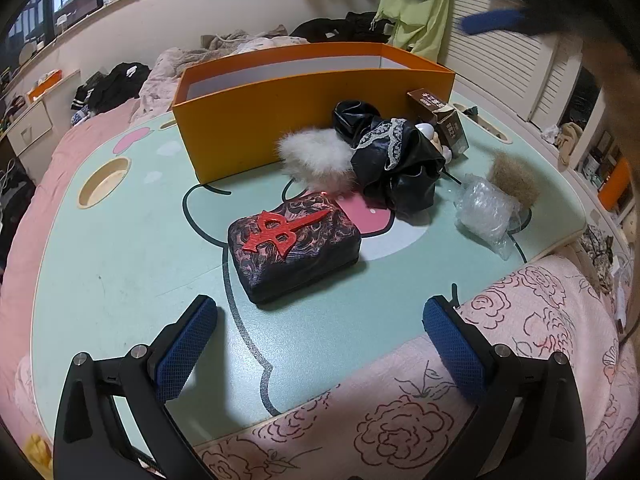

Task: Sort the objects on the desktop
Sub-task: 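Reach the right gripper into the box and grasp the green toy car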

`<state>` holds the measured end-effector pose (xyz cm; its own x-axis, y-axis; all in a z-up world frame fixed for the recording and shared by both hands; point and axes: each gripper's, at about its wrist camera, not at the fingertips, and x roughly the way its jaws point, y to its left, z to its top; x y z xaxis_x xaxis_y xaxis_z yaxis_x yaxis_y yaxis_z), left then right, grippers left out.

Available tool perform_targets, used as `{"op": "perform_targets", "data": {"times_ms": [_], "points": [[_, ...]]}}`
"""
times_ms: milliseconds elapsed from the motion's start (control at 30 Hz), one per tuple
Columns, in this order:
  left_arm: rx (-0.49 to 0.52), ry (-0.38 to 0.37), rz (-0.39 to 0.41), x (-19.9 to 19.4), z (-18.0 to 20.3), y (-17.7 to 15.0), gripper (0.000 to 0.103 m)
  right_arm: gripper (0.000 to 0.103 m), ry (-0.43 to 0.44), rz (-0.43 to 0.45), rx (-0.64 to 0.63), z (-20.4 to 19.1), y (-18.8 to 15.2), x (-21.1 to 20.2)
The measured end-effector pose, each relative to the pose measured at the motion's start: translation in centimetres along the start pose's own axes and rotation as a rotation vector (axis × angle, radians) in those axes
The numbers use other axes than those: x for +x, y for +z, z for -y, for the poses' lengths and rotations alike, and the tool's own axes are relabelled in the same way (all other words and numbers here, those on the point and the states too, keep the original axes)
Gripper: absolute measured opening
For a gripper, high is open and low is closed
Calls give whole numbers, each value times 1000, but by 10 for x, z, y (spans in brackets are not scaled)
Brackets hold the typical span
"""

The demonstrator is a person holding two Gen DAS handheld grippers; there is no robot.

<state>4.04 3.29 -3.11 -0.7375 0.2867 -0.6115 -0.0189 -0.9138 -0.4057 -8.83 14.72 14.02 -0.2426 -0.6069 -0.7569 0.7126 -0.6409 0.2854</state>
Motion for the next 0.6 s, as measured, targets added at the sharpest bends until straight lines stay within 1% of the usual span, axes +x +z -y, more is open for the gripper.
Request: {"op": "perform_targets", "data": {"times_ms": [33, 100, 167, 233, 367, 400, 433, 533, 600], "points": [[0, -1, 1, 0, 0, 0, 103, 67, -19, -74, 33, 2, 13, 22], [0, -3, 3, 0, -1, -1, 103, 64, -39, -170, 67, 4, 24, 52], [1, -5, 4, 0, -2, 0, 103, 64, -74, -220, 76, 7, 28, 72], [1, -7, 6, 0, -2, -1, 103, 64, -129, -260, 81, 8, 27, 90], [3, -10, 6, 0, -1, 0, 103, 64, -209, -319, 89, 10, 26, 111], [4, -9, 6, 0, -1, 0, 103, 70, -235, -318, 71, 8, 27, 115], [4, -9, 6, 0, 0, 0, 103, 74, -251, -321, 71, 7, 29, 117], [4, -11, 6, 0, -1, 0, 103, 74, -248, -343, 86, 7, 36, 120], [4, -12, 6, 0, 0, 1, 103, 74, -224, -366, 89, 8, 39, 123]]}}
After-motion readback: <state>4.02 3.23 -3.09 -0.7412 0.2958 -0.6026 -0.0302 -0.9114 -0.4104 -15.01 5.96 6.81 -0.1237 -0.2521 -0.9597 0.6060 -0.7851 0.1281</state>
